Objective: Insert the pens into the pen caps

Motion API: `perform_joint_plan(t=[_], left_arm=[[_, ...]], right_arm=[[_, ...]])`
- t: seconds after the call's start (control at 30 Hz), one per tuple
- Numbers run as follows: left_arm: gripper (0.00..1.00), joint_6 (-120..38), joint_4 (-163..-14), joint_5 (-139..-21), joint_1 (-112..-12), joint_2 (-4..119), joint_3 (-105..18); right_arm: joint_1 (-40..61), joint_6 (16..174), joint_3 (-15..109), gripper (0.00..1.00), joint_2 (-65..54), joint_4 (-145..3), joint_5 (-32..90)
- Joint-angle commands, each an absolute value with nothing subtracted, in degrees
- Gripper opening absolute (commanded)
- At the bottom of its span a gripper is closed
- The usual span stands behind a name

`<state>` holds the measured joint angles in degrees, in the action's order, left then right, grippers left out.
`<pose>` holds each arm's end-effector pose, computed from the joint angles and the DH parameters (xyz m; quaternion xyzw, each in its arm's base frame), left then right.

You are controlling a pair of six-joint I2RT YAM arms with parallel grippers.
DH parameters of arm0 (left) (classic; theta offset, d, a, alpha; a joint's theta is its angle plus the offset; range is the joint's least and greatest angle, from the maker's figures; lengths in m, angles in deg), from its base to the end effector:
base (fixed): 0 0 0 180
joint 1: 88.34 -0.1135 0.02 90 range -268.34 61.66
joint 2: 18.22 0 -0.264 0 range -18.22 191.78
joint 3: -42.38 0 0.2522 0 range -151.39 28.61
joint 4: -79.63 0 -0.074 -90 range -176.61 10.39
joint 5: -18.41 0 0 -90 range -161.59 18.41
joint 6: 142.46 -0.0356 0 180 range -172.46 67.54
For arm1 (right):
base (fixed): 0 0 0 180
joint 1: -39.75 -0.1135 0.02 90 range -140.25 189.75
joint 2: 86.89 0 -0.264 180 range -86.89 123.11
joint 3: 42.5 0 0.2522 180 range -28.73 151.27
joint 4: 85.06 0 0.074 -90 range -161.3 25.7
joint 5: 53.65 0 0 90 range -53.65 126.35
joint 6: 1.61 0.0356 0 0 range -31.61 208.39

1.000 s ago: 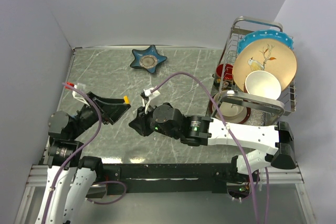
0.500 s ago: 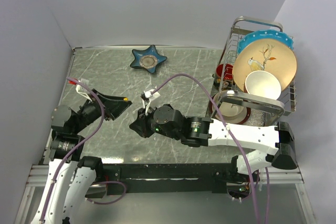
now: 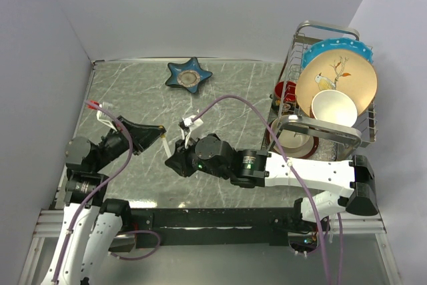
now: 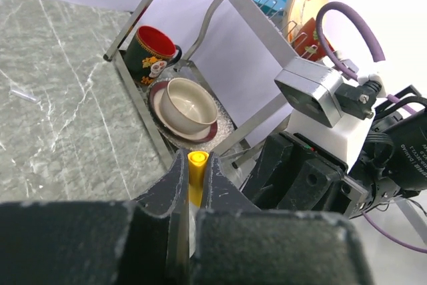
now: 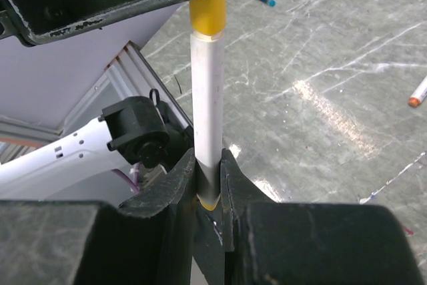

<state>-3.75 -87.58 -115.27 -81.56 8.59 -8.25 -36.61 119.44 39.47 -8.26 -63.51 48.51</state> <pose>0.1093 -0.0378 0.3535 0.0569 0.6539 -0.5429 0.5239 0.0835 0.3122 0.3530 -0.2530 0.7673 0.4191 0.4143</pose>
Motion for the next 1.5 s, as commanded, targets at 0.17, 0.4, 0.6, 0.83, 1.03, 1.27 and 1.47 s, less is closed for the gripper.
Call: perform_joint_plan(t=[0.17, 0.4, 0.6, 0.83, 1.03, 1.27, 1.47], left_arm=[[0.01, 7.2, -92.2, -121.4, -81.5, -0.8, -0.5], [0.01, 8.2, -87.3, -121.0, -81.5, -2.7, 1.0], [0.01, 9.6, -86.8, -121.2, -81.1, -3.7, 3.7], [0.01, 6.7, -80.9, -119.7, -81.0, -5.0, 6.1], [0.01, 4.6, -80.9, -117.1, -81.0, -5.2, 9.8], [0.01, 15.5, -102.1, -121.5, -80.7, -4.9, 17.5], [0.01, 20.3, -108.7, -121.0, -79.7, -6.4, 21.0]], right_arm=[[-35.4, 113.6, 45.4, 0.0, -12.0, -70.4, 49.8], [-35.5, 109.9, 50.0, 0.0, -11.5, -72.6, 52.4], [-35.1, 107.5, 56.9, 0.0, -7.6, -71.7, 54.9], [-33.6, 105.7, 61.0, 0.0, -3.8, -70.2, 58.4], [-32.0, 105.8, 61.6, 0.0, -2.8, -71.2, 56.8], [-27.6, 107.9, 61.5, 0.0, -2.5, -75.5, 50.0], [-25.7, 108.7, 62.3, 0.0, -2.1, -78.5, 46.5]])
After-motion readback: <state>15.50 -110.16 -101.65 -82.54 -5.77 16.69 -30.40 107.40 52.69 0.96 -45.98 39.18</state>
